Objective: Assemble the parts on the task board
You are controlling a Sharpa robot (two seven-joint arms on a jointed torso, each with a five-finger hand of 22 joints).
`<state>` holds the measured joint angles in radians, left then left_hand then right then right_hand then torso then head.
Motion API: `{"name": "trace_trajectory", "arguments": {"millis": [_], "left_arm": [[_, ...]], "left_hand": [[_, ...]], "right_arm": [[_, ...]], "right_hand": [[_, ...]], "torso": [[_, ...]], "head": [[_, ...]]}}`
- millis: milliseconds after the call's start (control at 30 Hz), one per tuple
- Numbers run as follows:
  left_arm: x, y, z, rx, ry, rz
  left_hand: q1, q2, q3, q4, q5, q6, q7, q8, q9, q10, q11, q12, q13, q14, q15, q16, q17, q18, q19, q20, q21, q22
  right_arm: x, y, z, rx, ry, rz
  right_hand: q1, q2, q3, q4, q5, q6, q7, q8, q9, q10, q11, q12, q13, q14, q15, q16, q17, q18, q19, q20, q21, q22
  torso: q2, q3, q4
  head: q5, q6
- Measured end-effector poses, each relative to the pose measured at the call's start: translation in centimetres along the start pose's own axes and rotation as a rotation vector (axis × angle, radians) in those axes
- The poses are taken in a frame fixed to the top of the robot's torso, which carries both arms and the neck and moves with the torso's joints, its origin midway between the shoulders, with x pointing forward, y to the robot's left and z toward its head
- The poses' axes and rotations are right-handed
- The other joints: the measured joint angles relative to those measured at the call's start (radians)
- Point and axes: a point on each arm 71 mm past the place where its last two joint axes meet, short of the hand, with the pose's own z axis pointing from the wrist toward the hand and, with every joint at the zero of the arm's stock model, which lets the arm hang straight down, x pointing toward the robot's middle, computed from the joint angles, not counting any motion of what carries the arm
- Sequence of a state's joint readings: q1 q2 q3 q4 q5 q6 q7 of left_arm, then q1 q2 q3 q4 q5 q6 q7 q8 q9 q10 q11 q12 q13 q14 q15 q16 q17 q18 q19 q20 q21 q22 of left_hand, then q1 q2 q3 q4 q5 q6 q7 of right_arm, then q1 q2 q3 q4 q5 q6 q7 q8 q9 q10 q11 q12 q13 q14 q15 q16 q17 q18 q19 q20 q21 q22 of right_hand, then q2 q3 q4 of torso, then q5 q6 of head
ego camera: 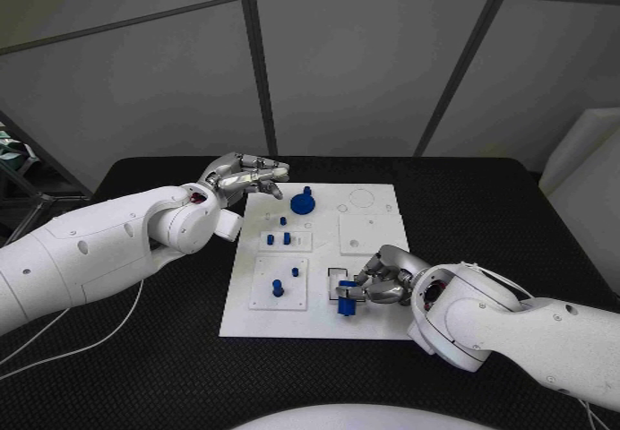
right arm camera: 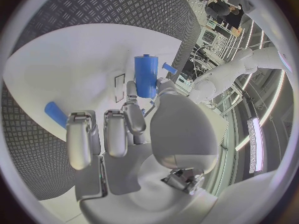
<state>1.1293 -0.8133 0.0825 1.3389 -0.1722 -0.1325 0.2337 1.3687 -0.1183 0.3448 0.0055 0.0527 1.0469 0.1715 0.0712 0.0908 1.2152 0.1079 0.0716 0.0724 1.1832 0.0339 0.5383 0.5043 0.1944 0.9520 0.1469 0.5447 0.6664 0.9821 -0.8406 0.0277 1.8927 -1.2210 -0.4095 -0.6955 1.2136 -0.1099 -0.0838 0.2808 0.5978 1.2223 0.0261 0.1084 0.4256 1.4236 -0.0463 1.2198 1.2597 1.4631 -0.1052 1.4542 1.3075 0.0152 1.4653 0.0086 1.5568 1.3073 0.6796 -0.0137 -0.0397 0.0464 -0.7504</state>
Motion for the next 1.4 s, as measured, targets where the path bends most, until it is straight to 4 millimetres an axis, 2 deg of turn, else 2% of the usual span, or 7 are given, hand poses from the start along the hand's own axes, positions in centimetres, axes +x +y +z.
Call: {"name": "trace_trajectory", "arguments": {"millis": [833,1067,1167,1200,1300,1400], "left_arm": [[0.1,0.0,0.1,-0.004,0.004,-0.001],[0.1,0.1,0.1,-0.006,0.006,-0.002],[0.2,0.1,0.1,-0.007,0.007,-0.002],[0.2,0.1,0.1,-0.008,0.007,-0.002],[0.1,0.1,0.1,-0.009,0.007,-0.002],[0.1,0.1,0.1,-0.010,0.008,-0.002]], "left_hand": [[0.000,0.000,-0.003,0.003,0.000,-0.004,0.004,0.000,-0.001,-0.007,0.000,0.000,0.000,-0.004,0.004,0.000,0.000,0.000,0.000,0.000,-0.004,-0.002],[0.000,0.000,-0.003,0.003,0.000,-0.004,0.004,0.000,-0.002,-0.007,0.000,0.000,0.000,-0.004,0.004,-0.004,0.000,0.000,0.000,0.000,-0.004,-0.003],[0.000,0.000,-0.003,0.003,0.000,-0.004,0.004,0.000,-0.002,-0.007,0.000,0.000,0.000,-0.004,0.004,-0.004,0.000,0.000,0.000,0.000,-0.004,-0.003],[0.000,0.000,-0.003,0.003,0.000,-0.004,0.004,0.000,-0.002,-0.007,0.000,0.000,0.000,-0.004,0.004,-0.004,0.000,0.000,0.000,0.000,-0.004,-0.003],[0.000,0.000,-0.003,0.003,0.000,-0.004,0.004,0.000,-0.002,-0.007,0.000,0.000,0.000,-0.004,0.004,-0.004,0.000,0.000,0.000,0.000,-0.004,-0.003],[0.000,0.000,-0.003,0.003,0.000,-0.004,0.004,0.000,-0.002,-0.007,0.000,0.000,0.000,-0.004,0.004,-0.004,0.000,0.000,0.000,0.000,-0.004,-0.003]], "right_arm": [[-0.1,0.5,1.8,-0.001,-0.054,-0.005],[-0.1,0.5,2.0,-0.002,-0.053,-0.015],[-0.1,0.5,2.0,-0.002,-0.055,-0.020],[-0.1,0.5,2.0,-0.001,-0.056,-0.022],[0.0,0.4,2.1,0.001,-0.054,-0.027],[0.1,0.5,2.1,-0.001,-0.052,-0.032]], "right_hand": [[0.000,0.000,-0.003,0.008,-0.008,0.010,0.003,0.008,0.015,0.000,0.000,0.004,-0.001,0.004,-0.001,0.000,0.000,0.000,0.000,0.000,0.007,0.000],[-0.016,0.016,-0.017,0.012,-0.020,0.017,0.002,0.008,0.026,0.000,0.000,0.004,-0.003,0.004,-0.001,0.000,0.000,0.000,0.004,-0.004,0.007,0.000],[-0.036,0.016,-0.024,0.013,-0.031,0.021,-0.002,0.008,0.031,0.000,0.000,0.004,-0.005,0.004,-0.001,0.000,0.000,0.000,0.004,-0.004,0.007,0.000],[-0.048,0.015,-0.030,0.009,-0.059,0.029,-0.006,0.008,0.034,0.000,0.000,0.004,-0.005,0.004,-0.001,0.000,0.000,0.000,0.004,-0.004,0.007,0.000],[-0.095,0.006,-0.043,0.014,-0.206,0.051,-0.021,0.016,0.050,0.004,-0.004,0.004,-0.005,0.002,-0.007,0.000,0.000,0.000,0.000,-0.007,0.007,0.000],[-0.149,-0.036,-0.054,0.018,-0.362,0.051,-0.019,0.014,0.061,0.004,-0.004,-0.001,-0.006,0.000,-0.008,0.000,0.000,0.000,0.000,-0.007,0.000,0.000]], "torso": [[0.000,0.0005,-0.0011],[-0.001,0.0011,-0.0017],[-0.001,0.0011,-0.0017],[-0.001,0.0012,-0.0017],[-0.001,0.0012,-0.0017],[-0.001,0.0012,-0.0017]], "head": [[0.001,-0.002],[0.002,-0.003],[0.002,-0.002],[0.002,-0.002],[0.002,-0.002],[0.002,-0.001]]}}
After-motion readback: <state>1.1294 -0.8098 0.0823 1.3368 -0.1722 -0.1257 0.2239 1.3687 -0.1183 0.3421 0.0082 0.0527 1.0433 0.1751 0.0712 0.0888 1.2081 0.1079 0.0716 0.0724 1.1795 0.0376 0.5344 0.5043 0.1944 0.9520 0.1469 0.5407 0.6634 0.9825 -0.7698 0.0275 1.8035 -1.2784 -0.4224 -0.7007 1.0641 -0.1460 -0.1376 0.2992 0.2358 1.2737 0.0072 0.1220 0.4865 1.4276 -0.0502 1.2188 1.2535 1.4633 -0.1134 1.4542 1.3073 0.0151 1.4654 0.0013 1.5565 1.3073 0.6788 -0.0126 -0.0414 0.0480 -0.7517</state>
